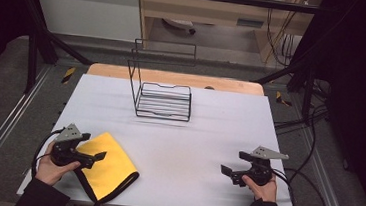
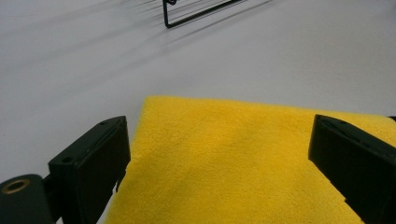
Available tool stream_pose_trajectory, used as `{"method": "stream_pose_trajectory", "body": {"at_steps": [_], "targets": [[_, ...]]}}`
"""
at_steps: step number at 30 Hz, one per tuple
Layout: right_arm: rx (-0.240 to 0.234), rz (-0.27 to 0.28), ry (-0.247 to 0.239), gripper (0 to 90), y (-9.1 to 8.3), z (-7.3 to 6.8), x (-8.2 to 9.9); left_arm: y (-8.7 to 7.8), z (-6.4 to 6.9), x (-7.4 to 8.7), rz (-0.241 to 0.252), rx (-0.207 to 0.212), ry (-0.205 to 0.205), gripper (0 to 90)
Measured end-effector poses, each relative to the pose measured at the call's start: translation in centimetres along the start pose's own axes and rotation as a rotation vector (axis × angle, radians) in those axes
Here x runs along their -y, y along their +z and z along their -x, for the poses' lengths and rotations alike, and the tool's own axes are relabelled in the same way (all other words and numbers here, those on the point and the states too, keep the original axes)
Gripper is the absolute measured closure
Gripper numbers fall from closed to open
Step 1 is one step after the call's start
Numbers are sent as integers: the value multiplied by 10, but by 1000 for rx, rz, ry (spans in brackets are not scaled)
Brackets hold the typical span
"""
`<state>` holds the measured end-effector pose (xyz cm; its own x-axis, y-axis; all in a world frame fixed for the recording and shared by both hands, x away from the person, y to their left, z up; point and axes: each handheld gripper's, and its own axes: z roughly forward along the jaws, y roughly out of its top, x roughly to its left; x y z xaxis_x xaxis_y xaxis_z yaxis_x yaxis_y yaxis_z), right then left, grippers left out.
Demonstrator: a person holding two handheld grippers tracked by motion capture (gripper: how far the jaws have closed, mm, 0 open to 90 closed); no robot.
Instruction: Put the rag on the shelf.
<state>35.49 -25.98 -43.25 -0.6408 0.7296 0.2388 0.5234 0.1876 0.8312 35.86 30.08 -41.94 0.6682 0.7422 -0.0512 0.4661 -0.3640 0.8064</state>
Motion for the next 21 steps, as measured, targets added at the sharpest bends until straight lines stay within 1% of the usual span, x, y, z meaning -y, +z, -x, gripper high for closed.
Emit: {"method": "stream_pose_trajectory", "body": {"at_steps": [3, 6, 10, 11, 14, 17, 18, 21], "targets": [[2, 5, 3, 12, 0, 0, 0, 0, 1, -1, -2, -1, 6, 52], [3, 10, 3, 12, -1, -1, -1, -1, 1, -1, 1, -2, 4, 52], [4, 8, 4, 12, 2, -4, -2, -2, 0, -1, 2, -7, 0, 53], [2, 5, 10, 12, 2, -6, -3, -3, 0, -1, 5, -8, 0, 54], [4, 0, 2, 13, 4, -9, -5, -4, -1, 0, 4, -10, 0, 55], [-10, -8, 4, 15, 11, -17, -9, -5, -2, 0, 10, -12, -6, 54], [-10, -8, 4, 15, 11, -17, -9, -6, -2, 0, 10, -13, -6, 54], [-12, -24, 5, 15, 21, -26, -14, -6, -2, 0, 10, -16, -11, 54]]}}
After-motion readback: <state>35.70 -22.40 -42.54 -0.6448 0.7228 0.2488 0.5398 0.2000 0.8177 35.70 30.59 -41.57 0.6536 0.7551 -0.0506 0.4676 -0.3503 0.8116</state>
